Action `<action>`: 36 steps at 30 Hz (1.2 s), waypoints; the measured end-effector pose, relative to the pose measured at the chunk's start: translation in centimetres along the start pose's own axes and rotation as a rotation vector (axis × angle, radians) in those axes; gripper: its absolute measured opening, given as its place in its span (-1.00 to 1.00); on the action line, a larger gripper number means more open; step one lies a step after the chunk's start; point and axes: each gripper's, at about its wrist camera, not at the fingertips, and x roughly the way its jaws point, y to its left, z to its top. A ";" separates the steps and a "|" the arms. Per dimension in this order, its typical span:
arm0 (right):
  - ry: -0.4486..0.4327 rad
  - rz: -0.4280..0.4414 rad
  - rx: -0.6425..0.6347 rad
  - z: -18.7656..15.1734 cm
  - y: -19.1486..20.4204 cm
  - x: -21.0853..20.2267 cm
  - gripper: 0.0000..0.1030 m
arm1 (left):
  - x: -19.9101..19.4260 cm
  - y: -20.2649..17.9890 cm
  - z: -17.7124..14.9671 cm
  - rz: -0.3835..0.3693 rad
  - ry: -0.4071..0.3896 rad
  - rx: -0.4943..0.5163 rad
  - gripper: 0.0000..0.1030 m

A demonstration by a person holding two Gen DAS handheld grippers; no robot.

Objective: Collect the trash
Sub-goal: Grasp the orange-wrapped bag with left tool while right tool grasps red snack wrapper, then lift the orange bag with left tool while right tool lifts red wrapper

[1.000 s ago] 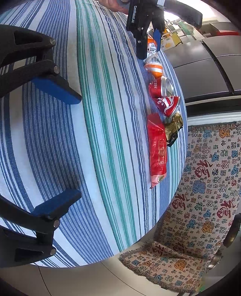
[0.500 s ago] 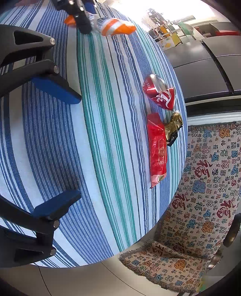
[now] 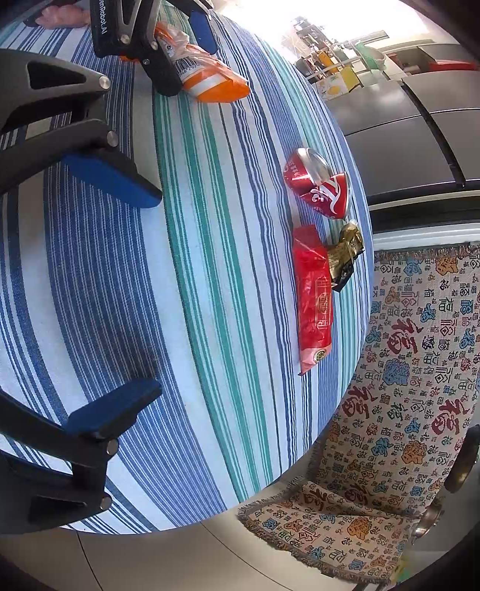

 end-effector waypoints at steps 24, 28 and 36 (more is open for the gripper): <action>0.165 -0.027 0.551 13.0 -1.9 8.3 0.83 | 0.0 0.2 0.2 0.004 -0.003 -0.001 0.99; 0.182 -0.130 0.294 12.7 -0.5 8.0 -0.13 | 0.0 0.2 0.3 0.004 -0.003 0.000 0.99; 0.233 0.027 -0.136 7.1 -2.7 3.2 -0.52 | 0.0 0.2 0.3 0.003 -0.003 -0.001 0.99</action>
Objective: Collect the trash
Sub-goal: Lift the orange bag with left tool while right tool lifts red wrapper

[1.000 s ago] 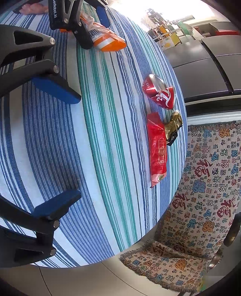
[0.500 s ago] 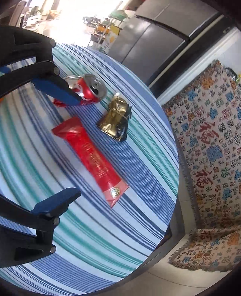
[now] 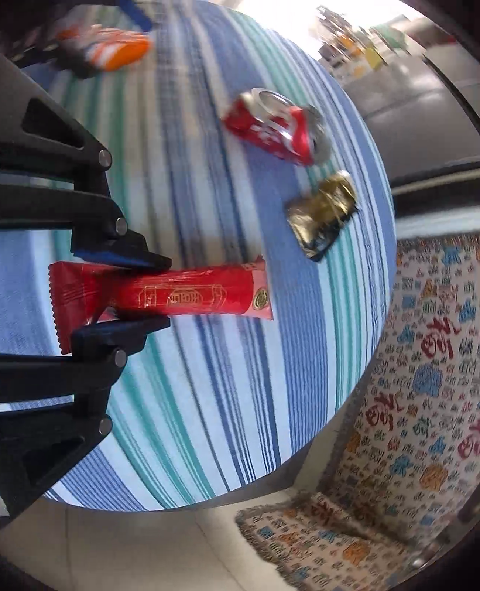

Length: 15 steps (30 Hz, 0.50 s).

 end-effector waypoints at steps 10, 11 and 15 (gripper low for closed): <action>-0.195 0.077 -0.033 -9.2 0.2 -2.7 0.53 | 0.0 0.0 0.0 -0.004 0.003 0.005 0.99; -0.217 0.070 -0.013 -9.5 0.3 -2.8 0.54 | 0.0 0.0 0.0 -0.006 0.005 0.009 0.99; -0.256 0.053 0.013 -10.2 0.4 -2.9 0.56 | -0.2 0.1 -0.1 -0.020 0.011 0.031 0.99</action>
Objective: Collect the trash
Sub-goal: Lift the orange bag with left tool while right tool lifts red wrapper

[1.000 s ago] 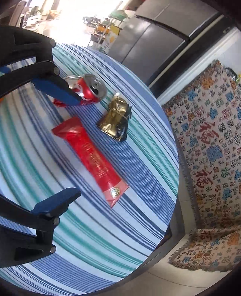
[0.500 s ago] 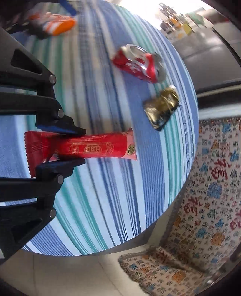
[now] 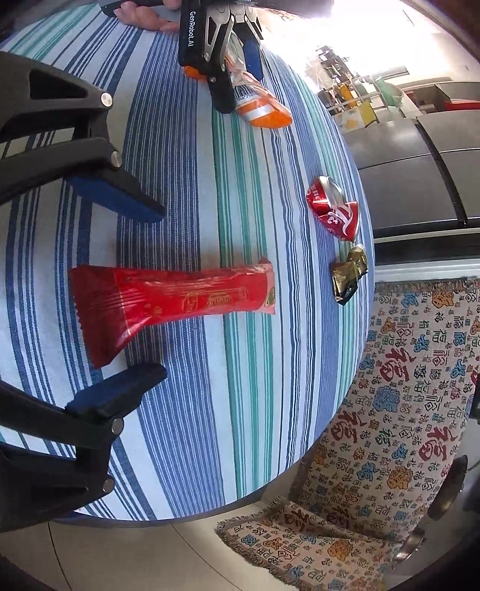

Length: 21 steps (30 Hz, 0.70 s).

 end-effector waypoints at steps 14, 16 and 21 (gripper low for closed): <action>-0.015 -0.003 0.012 -0.5 0.0 0.2 0.59 | -0.6 0.5 -1.3 -0.014 -0.009 0.018 0.99; -0.015 -0.003 0.012 -0.5 0.0 0.1 0.59 | -0.6 0.6 -1.2 -0.017 -0.009 0.019 0.99; -0.015 -0.004 0.012 -0.5 0.0 0.1 0.59 | -0.6 0.7 -1.4 -0.020 -0.010 0.019 0.99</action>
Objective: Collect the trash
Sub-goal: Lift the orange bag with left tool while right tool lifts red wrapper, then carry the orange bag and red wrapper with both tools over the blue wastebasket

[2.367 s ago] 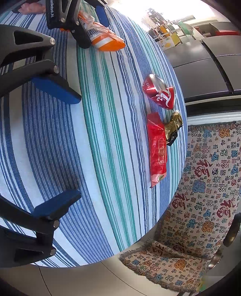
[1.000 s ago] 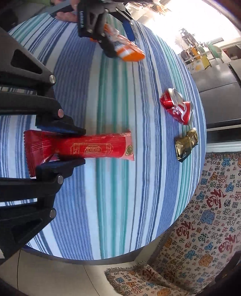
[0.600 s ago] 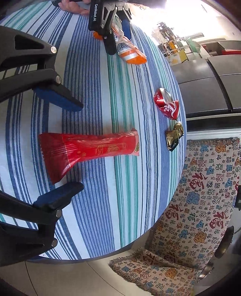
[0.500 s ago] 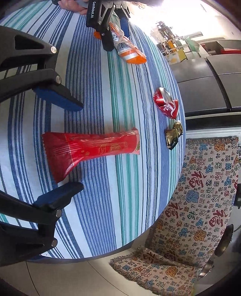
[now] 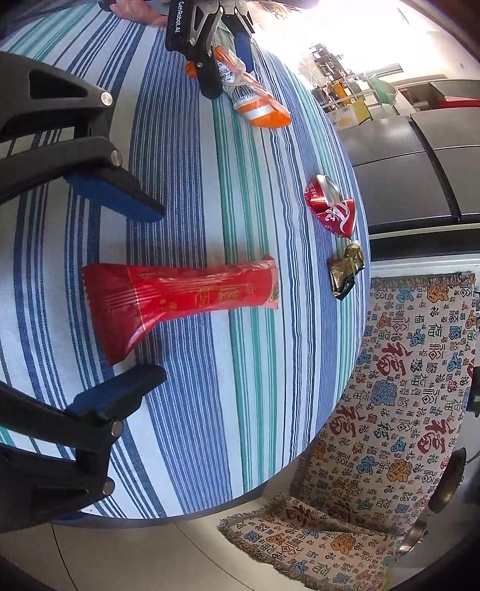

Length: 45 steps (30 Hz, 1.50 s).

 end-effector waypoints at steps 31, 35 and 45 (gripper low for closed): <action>0.271 0.069 -0.043 6.5 -0.1 -2.7 -0.71 | -2.7 -3.8 2.2 -0.183 0.078 0.209 -0.15; 0.228 0.076 0.014 4.8 -3.6 -5.6 -0.72 | -4.8 -6.4 2.7 -0.237 0.032 0.181 -0.15; 0.198 -0.108 0.161 -1.2 -17.5 -10.8 -0.72 | -7.7 -22.4 4.7 -0.462 -0.033 0.272 -0.14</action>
